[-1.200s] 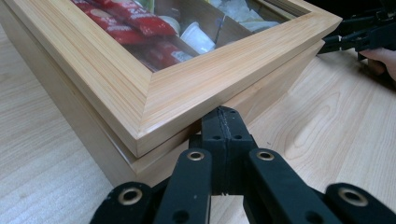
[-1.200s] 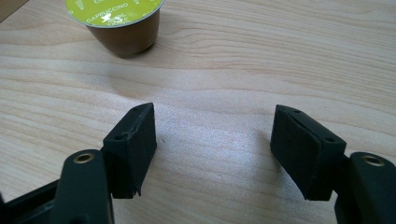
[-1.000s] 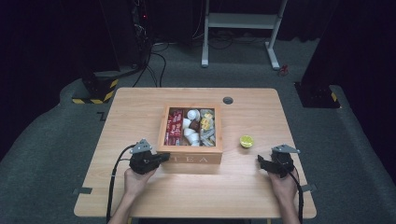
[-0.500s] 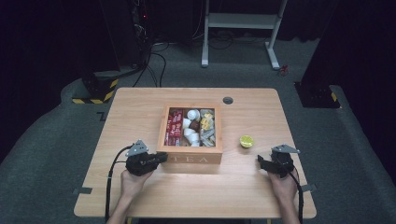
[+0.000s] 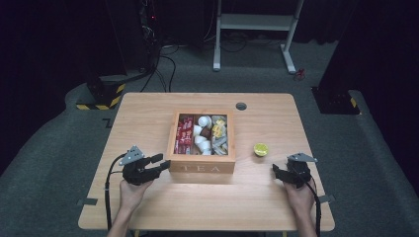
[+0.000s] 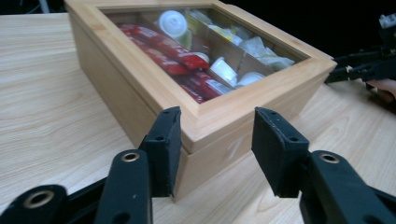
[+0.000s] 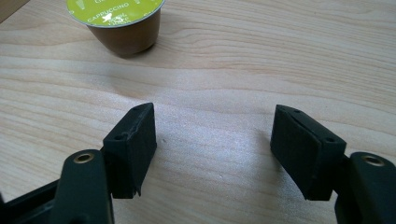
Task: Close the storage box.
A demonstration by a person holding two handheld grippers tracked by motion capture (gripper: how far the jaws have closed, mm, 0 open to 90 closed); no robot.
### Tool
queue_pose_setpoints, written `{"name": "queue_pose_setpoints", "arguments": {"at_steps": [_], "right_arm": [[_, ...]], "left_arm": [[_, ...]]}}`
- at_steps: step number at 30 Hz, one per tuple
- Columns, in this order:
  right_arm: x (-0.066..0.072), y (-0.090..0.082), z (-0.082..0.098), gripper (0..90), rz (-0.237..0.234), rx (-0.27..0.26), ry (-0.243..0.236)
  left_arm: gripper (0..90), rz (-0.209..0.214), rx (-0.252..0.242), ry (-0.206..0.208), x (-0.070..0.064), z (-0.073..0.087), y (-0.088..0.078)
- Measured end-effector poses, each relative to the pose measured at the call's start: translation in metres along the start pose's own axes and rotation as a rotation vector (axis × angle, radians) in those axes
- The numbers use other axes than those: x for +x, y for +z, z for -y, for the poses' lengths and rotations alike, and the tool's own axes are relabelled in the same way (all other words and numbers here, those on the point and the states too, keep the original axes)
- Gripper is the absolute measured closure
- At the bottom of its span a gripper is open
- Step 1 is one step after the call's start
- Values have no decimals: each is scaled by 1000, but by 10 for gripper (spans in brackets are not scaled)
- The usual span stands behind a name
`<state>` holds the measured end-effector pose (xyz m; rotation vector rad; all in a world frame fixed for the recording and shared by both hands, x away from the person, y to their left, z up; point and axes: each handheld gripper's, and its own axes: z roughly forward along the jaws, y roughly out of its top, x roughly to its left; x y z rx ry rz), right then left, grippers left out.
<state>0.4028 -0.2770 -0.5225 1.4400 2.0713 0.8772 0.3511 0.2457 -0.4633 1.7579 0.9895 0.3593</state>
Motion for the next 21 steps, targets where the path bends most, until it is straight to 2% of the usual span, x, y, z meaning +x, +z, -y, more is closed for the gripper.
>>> {"name": "queue_pose_setpoints", "arguments": {"at_steps": [3, 6, 10, 14, 21], "right_arm": [[0, 0, 0, 313, 0, 0, 0], [0, 0, 0, 313, 0, 0, 0], [0, 0, 0, 313, 0, 0, 0], [0, 0, 0, 313, 0, 0, 0], [0, 0, 0, 313, 0, 0, 0]], "left_arm": [[487, -8, -10, -16, 5, 0, -4], [472, -48, -10, -30, 8, 0, -5], [433, -95, -6, -25, 12, 0, -5], [441, -145, 0, -17, 15, 1, -7], [436, -197, 11, -37, 24, 2, -10]]}}
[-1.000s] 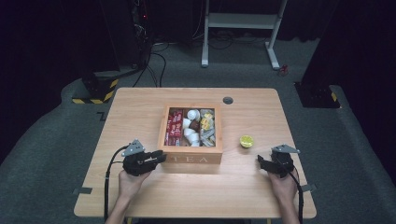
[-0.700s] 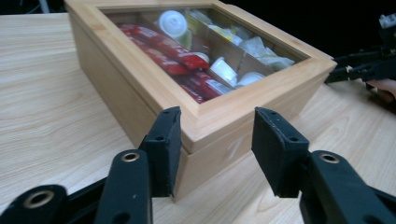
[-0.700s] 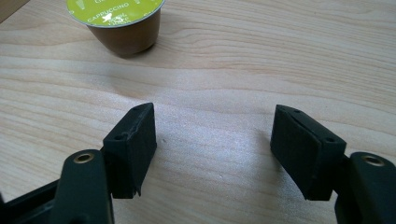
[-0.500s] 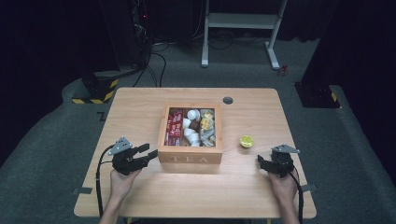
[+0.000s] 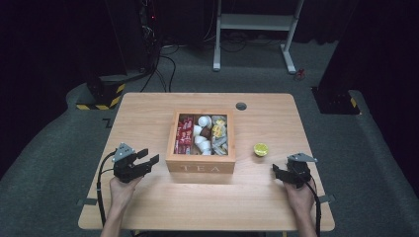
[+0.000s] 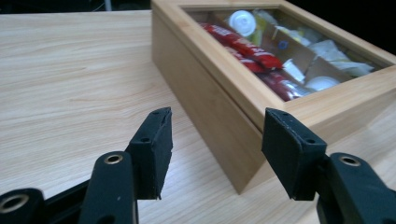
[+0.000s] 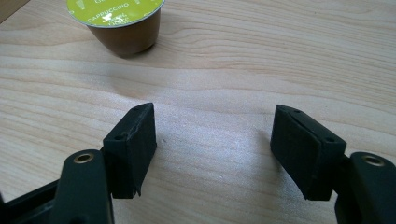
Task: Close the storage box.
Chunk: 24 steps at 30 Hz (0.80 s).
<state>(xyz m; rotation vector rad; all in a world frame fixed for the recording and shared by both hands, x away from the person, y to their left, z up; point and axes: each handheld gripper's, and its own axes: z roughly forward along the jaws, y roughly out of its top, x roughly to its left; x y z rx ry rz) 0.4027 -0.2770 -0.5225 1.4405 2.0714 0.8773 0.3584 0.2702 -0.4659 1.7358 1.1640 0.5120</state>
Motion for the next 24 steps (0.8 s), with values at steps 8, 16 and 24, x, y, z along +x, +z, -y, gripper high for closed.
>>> {"name": "queue_pose_setpoints", "arguments": {"at_steps": [8, 16, 24], "right_arm": [[0, 0, 0, 313, 0, 0, 0], [0, 0, 0, 313, 0, 0, 0], [0, 0, 0, 311, -1, 0, 0]], "left_arm": [[453, -29, 9, -15, 10, 1, -1], [460, -60, 41, -26, 21, 3, 2], [457, -101, 64, -35, 26, 5, 11]]}}
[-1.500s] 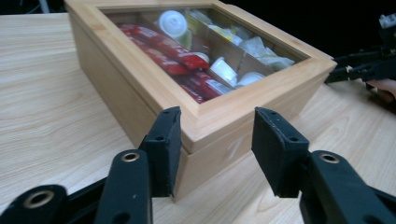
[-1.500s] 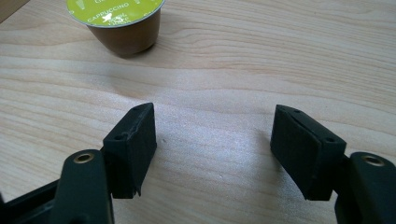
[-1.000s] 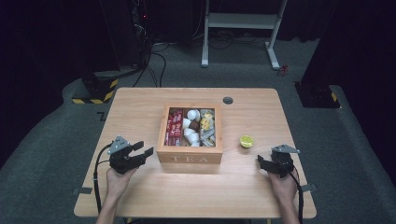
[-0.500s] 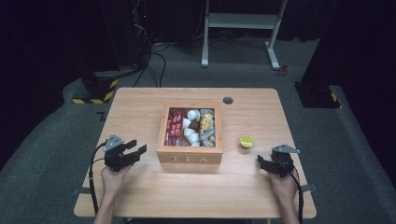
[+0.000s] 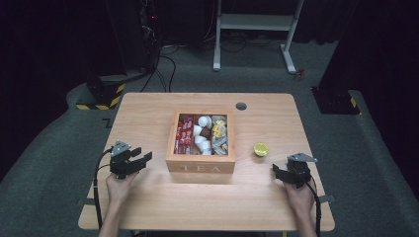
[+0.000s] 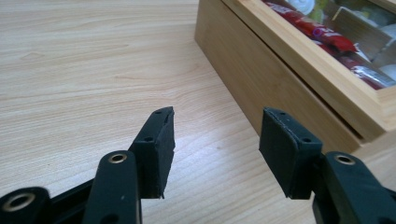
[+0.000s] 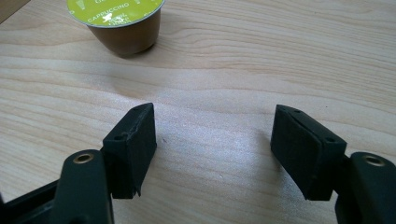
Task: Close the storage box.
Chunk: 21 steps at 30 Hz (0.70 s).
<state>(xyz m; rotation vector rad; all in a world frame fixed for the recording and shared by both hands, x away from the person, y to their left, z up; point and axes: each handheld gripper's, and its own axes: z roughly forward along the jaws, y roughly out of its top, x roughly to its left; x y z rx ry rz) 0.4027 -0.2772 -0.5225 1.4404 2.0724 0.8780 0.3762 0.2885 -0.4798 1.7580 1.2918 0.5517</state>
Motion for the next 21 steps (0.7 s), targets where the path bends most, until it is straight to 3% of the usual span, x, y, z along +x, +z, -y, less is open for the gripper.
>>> {"name": "queue_pose_setpoints", "arguments": {"at_steps": [12, 14, 21], "right_arm": [[0, 0, 0, 311, 0, 0, 0], [0, 0, 0, 311, 0, 0, 0], [0, 0, 0, 311, 0, 0, 0]], "left_arm": [[404, -27, 68, -4, 5, 3, 16], [377, -33, 91, -23, 7, 5, 21], [350, -58, 125, -15, 11, 8, 30]]}}
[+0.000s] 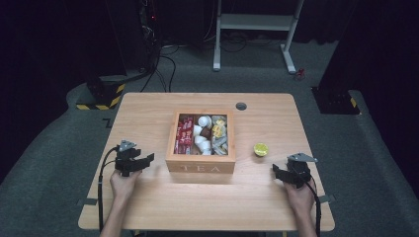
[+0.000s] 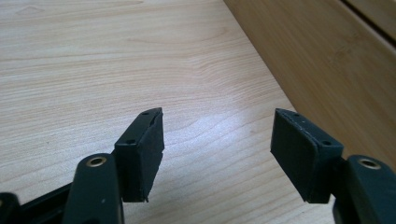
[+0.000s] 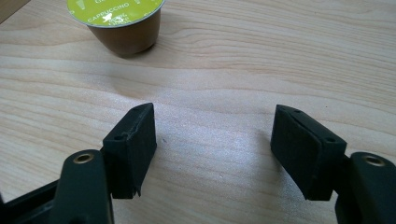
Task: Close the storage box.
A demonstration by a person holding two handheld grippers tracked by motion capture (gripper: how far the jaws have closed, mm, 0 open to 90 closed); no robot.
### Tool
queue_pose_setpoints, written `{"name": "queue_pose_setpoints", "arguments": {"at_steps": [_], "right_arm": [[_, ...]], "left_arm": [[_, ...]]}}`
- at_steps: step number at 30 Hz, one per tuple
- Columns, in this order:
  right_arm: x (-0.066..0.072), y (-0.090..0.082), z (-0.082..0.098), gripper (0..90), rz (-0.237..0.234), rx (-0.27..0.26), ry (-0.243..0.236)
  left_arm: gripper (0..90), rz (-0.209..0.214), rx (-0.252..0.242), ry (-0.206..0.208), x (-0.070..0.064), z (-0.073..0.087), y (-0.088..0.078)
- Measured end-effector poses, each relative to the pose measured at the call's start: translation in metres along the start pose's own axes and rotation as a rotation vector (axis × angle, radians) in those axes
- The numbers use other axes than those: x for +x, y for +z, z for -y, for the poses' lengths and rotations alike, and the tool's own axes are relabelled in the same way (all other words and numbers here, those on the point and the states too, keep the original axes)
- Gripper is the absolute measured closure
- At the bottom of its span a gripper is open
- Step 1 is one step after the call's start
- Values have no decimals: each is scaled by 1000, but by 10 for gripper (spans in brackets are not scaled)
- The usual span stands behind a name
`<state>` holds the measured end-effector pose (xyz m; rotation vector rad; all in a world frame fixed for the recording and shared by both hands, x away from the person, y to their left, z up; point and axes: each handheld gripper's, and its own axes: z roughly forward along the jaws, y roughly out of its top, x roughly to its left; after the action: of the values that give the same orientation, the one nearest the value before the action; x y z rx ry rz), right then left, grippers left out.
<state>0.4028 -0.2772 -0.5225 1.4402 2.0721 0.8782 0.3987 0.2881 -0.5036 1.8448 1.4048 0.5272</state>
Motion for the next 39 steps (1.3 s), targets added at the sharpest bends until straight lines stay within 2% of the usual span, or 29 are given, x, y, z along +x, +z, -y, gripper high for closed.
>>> {"name": "queue_pose_setpoints", "arguments": {"at_steps": [3, 8, 11, 20, 22, 27, 31, 33, 39], "right_arm": [[0, 0, 0, 311, 0, 0, 0], [0, 0, 0, 311, 0, 0, 0], [0, 0, 0, 311, 0, 0, 0], [0, 0, 0, 311, 0, 0, 0], [0, 0, 0, 311, 0, 0, 0], [0, 0, 0, 311, 0, 0, 0], [0, 0, 0, 311, 0, 0, 0], [0, 0, 0, 311, 0, 0, 0], [0, 0, 0, 306, -3, 1, -3]], "left_arm": [[336, 19, 6, -8, 0, 1, 3], [338, -22, 14, 24, -3, 3, 11], [341, -36, 20, 24, -4, 4, 16], [324, -58, 34, 37, -1, 5, 21], [319, -52, 34, 24, 0, 6, 22], [296, -64, 54, 43, -1, 7, 24], [290, -86, 51, 70, -2, 8, 25], [270, -90, 34, 77, -1, 10, 27], [265, -98, 33, 68, -2, 10, 26]]}}
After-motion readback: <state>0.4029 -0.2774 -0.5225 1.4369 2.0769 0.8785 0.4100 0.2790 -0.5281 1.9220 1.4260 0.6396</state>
